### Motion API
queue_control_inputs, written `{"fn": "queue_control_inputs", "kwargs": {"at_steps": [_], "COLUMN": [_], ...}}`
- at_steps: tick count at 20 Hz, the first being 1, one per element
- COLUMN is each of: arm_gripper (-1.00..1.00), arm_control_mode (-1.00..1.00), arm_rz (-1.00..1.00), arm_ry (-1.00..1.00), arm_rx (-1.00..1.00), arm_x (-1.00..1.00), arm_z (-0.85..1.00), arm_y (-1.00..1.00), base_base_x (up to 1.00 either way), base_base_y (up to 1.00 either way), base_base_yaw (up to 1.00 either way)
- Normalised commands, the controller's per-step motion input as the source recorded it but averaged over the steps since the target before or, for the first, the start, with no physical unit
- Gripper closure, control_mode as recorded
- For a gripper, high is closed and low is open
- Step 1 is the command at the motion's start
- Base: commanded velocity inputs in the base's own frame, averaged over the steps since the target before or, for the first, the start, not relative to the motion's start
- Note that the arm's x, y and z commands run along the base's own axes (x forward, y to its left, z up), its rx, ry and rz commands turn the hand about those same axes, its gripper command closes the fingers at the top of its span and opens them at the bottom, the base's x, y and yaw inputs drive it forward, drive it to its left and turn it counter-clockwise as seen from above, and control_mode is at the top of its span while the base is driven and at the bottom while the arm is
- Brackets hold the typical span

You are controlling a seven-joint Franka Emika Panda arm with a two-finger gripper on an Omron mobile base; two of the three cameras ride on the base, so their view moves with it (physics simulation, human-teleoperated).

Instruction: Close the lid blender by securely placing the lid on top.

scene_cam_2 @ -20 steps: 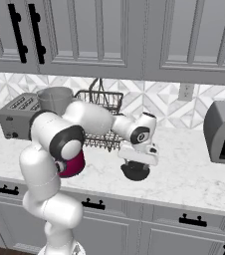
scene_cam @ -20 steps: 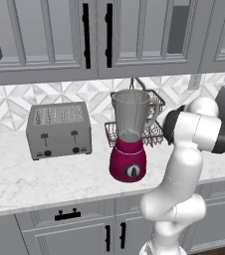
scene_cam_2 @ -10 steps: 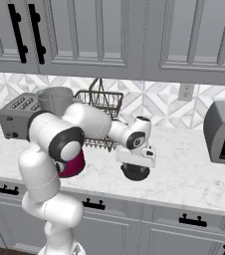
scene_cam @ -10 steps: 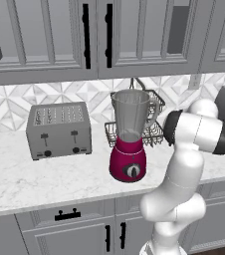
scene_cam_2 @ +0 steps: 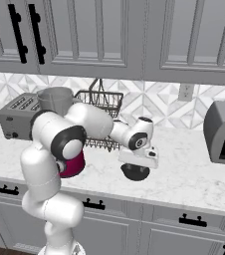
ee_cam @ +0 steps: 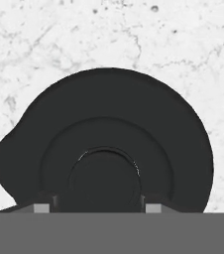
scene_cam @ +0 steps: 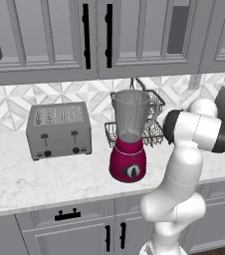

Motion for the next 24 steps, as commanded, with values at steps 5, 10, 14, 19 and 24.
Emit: {"fn": "queue_control_inputs", "kwargs": {"at_steps": [5, 10, 14, 19, 24], "arm_gripper": [1.0, 1.0, 1.0, 1.0, 1.0], "arm_control_mode": [-1.0, -1.0, -1.0, -1.0, -1.0], "arm_rz": [0.0, 0.0, 0.0, 0.0, 0.0], "arm_ry": [-0.01, -0.02, 0.0, 0.0, -0.04], "arm_rx": [0.0, 0.03, 0.04, 0.0, 0.0], "arm_x": [0.28, -0.01, -0.39, -0.47, -0.63], "arm_z": [-0.13, 0.09, 0.91, 1.0, 1.0], "arm_y": [0.05, 0.19, 0.14, 0.15, 0.29], "base_base_x": [0.0, 0.0, 0.0, 0.0, 0.0], "base_base_y": [0.0, 0.0, 0.0, 0.0, 0.0], "base_base_yaw": [0.0, 0.0, 0.0, 0.0, 0.0]}}
